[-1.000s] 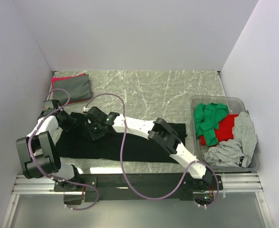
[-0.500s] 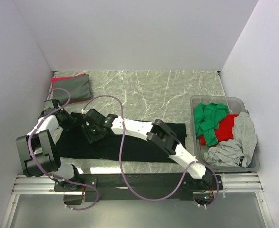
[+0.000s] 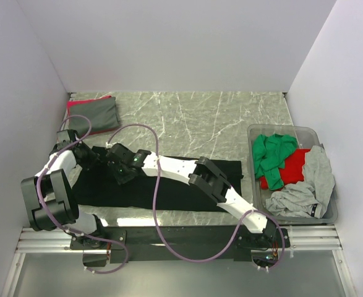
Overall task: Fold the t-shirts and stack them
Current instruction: Fold the tshirt
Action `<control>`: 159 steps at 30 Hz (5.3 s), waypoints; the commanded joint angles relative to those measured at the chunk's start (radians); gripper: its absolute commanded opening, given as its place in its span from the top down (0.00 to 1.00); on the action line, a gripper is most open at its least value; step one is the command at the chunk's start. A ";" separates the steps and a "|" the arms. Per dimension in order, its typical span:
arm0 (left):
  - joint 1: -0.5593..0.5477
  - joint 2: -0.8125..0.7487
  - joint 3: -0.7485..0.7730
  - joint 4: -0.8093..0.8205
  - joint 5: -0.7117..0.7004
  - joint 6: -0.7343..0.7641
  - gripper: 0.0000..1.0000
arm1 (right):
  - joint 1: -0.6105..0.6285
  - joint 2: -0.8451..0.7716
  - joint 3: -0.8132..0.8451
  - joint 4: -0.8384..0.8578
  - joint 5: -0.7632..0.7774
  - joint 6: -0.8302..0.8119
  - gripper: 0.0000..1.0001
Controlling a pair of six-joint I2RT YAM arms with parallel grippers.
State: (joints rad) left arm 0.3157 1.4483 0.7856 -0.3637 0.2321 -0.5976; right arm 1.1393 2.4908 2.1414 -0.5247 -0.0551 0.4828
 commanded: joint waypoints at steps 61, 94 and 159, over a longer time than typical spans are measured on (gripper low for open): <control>-0.015 -0.548 -0.043 -0.644 -0.149 -0.093 1.00 | -0.085 -0.375 -0.383 -0.235 -0.272 -0.274 0.89; 0.000 0.129 0.362 -0.170 -0.146 -0.099 0.96 | -0.361 -0.711 -0.735 -0.106 0.017 -0.020 0.53; 0.121 0.325 0.406 -0.043 -0.056 -0.031 0.84 | -0.572 -0.619 -0.904 -0.129 0.103 0.125 0.52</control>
State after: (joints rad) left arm 0.4271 1.8290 1.1358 -0.4175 0.1703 -0.6395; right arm 0.5785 1.8465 1.2003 -0.6308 0.0402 0.6270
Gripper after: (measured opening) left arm 0.129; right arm 0.484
